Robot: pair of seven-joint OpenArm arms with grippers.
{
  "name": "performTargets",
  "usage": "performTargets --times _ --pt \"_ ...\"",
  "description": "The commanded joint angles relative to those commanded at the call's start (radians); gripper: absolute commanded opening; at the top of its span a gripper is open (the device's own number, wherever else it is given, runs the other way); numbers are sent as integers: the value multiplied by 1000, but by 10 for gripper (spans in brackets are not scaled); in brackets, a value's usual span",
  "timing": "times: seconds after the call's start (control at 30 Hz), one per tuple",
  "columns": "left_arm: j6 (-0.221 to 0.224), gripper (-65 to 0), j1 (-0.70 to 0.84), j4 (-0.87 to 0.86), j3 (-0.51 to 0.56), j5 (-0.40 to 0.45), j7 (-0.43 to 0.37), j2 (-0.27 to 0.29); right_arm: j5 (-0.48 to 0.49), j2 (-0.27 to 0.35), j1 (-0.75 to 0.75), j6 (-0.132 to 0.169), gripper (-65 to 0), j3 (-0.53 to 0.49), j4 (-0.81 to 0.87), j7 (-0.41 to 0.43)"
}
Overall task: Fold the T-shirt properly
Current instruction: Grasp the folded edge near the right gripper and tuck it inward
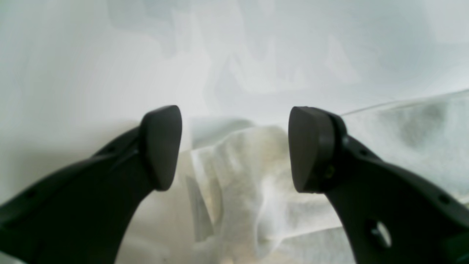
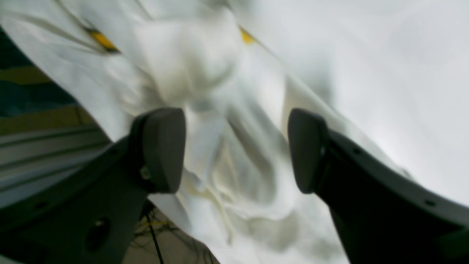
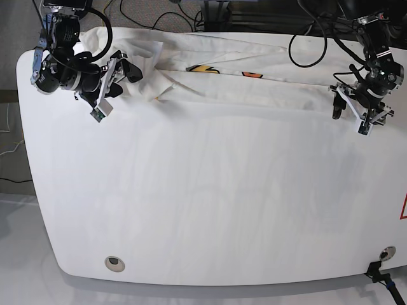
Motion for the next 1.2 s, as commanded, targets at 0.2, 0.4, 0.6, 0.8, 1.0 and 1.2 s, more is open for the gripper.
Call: performTargets --times 0.2,0.4,0.6,0.8,1.0,1.2 --pt "0 -224 -2 0 28 0 0 0 0 -44 -17 0 -225 0 -2 0" --pt "0 -224 -2 0 28 0 0 0 0 -104 -43 0 -225 0 -2 0" --pt "0 -224 -2 0 28 0 0 0 0 -150 -49 0 -229 0 -2 0" --pt "0 -224 -2 0 28 0 0 0 3 -163 -28 0 -461 2 0 0" --pt "0 -224 -2 0 28 0 0 0 26 -163 -31 2 -650 0 32 0" --pt "0 -224 -2 0 28 2 0 0 236 -161 -143 0 -650 -2 92 0"
